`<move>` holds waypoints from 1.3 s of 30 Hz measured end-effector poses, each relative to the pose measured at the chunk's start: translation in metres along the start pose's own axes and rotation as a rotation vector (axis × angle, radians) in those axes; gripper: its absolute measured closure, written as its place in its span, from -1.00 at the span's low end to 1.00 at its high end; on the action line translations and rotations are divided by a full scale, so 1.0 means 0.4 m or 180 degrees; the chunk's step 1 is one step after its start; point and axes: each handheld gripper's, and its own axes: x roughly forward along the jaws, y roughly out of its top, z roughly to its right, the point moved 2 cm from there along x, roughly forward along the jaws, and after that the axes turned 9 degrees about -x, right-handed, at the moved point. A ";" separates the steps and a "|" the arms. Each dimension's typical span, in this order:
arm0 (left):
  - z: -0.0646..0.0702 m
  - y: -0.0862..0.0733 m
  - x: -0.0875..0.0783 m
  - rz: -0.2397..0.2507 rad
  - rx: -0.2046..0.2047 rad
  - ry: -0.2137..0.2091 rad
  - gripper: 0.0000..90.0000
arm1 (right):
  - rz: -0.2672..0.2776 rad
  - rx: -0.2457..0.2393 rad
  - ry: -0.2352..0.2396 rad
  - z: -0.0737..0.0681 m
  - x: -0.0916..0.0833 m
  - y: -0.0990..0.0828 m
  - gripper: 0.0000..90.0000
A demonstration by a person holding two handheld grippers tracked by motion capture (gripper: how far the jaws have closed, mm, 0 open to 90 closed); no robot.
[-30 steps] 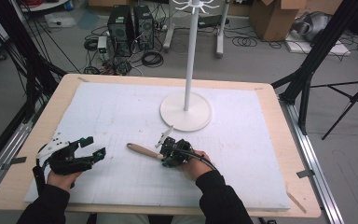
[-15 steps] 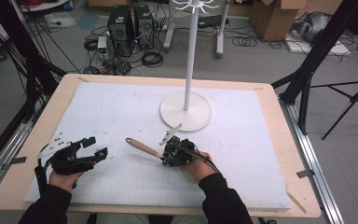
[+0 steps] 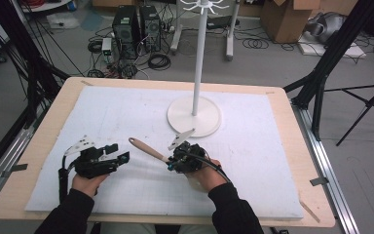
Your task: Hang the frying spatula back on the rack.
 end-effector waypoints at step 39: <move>0.065 0.036 0.087 0.0053 -0.0709 -0.0691 0.45 | 0.0202 -0.0015 0.0077 -0.005 -0.020 0.008 0.69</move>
